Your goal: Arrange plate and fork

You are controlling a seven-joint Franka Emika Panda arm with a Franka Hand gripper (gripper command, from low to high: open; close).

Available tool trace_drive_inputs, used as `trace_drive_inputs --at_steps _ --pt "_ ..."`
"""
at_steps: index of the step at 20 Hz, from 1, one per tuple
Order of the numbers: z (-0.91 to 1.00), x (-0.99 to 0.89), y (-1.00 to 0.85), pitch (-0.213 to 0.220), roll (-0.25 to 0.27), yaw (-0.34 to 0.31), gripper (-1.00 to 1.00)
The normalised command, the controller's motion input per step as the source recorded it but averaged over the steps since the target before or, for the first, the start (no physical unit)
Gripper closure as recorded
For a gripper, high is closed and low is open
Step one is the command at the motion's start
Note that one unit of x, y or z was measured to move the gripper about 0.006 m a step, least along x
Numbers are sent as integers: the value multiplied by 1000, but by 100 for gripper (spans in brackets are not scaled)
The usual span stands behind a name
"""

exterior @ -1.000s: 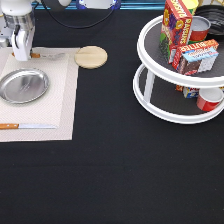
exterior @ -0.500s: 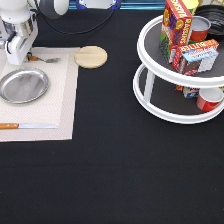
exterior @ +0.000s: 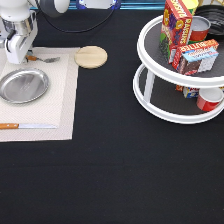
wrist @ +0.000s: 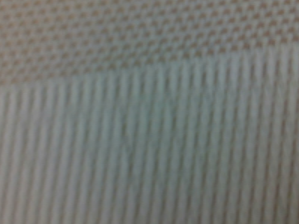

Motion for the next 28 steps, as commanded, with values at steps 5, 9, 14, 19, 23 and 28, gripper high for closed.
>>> trace_drive_inputs --at_steps 5,9,14,19,23,28 --pt "496 199 606 13 -10 124 -100" --pt "1000 179 601 61 0 106 -100" --pt "1000 -7 619 2 -28 85 -100" --pt "849 9 621 4 -40 119 -100" --pt "511 304 679 119 -116 156 -100" --pt "455 325 697 181 -122 164 -100"
